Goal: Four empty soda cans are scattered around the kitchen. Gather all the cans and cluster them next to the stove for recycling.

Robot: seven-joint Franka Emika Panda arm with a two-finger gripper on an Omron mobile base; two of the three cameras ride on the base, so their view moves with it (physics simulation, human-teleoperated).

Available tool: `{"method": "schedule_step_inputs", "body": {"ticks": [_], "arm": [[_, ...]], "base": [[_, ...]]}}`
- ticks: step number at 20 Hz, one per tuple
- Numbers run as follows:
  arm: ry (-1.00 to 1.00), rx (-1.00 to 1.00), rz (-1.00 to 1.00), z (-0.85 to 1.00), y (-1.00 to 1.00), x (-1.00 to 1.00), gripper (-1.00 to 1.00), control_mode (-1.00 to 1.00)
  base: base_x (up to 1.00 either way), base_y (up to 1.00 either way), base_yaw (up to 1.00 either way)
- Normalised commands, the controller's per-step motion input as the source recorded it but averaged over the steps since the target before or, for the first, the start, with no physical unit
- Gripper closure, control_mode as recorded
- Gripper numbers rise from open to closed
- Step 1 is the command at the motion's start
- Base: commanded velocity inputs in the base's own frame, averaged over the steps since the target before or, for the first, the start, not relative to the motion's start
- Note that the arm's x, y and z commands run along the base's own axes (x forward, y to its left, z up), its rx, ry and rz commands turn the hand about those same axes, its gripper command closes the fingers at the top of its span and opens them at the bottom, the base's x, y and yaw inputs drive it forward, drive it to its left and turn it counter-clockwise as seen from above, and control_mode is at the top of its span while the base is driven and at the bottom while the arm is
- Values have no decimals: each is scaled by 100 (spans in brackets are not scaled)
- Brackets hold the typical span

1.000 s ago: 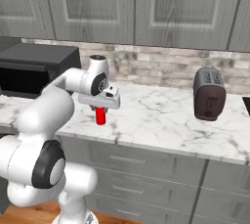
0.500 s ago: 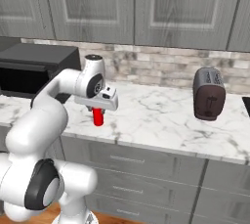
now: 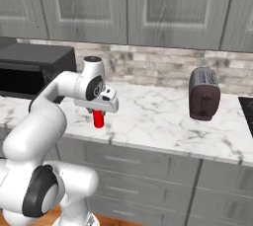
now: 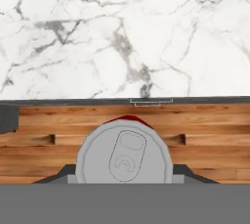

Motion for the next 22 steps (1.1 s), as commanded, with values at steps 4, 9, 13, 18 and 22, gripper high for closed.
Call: {"method": "schedule_step_inputs", "body": {"ticks": [4,9,13,18,22], "arm": [[0,0,0,0,0,0,100,100],[0,0,0,0,0,0,100,100],[0,0,0,0,0,0,100,100],[0,0,0,0,0,0,100,100],[0,0,0,0,0,0,100,100]], "base": [[-3,-77,-1],[0,-75,0],[0,-74,0],[0,-64,0],[0,-62,0]]}}
